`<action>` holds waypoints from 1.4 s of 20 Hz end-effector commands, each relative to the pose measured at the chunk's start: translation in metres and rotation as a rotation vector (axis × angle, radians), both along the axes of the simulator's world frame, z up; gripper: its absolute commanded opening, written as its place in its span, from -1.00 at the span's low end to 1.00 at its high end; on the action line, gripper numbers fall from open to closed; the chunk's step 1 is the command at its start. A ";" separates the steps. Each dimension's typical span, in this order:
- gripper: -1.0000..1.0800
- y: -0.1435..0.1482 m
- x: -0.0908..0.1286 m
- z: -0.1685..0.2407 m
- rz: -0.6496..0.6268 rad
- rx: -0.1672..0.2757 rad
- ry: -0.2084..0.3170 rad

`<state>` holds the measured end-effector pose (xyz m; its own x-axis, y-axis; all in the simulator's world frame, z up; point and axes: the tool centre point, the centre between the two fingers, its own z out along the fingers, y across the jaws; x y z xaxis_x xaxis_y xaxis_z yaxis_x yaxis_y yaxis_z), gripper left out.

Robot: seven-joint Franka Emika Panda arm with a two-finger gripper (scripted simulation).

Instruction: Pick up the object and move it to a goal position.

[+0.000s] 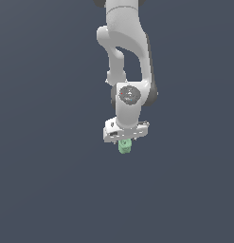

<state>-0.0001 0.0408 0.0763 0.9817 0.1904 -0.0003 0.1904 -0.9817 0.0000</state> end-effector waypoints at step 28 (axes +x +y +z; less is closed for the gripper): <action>-1.00 -0.007 -0.004 -0.009 0.003 0.000 0.000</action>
